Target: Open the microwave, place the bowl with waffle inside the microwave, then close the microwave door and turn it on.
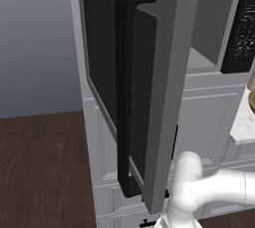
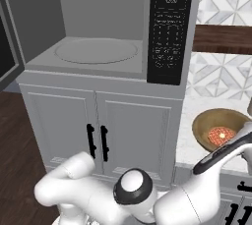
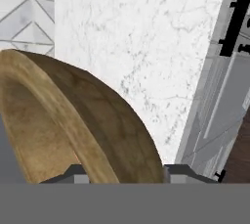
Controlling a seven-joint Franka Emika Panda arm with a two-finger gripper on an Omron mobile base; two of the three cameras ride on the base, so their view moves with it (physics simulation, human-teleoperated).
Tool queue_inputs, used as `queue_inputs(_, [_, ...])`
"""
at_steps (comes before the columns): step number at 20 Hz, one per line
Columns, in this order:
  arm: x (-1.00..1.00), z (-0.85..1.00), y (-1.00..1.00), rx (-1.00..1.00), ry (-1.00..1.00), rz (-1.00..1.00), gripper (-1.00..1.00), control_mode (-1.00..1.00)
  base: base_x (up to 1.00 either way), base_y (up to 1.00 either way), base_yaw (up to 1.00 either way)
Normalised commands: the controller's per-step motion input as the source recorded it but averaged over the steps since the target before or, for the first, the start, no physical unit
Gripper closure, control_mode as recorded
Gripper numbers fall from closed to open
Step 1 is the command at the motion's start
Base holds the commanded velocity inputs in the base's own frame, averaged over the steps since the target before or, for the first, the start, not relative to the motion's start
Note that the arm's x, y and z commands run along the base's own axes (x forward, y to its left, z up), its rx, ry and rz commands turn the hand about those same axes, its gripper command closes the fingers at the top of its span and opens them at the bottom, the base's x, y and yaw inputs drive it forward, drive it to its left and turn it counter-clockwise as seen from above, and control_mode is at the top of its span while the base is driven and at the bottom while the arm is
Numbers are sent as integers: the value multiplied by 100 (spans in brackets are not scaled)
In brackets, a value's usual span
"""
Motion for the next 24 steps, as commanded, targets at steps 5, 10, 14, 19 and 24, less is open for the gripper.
queue_inputs(5, [-100,97,26,-6,0,1,100,-100,0,0,0])
queue_inputs(10, [-100,86,81,11,0,9,100,-100,0,0,0])
queue_inputs(14, [-100,75,100,7,1,11,100,-100,0,0,0])
queue_inputs(19, [-93,57,100,2,3,18,100,-100,0,0,0])
queue_inputs(24, [-49,65,100,0,0,15,100,-100,0,0,0])
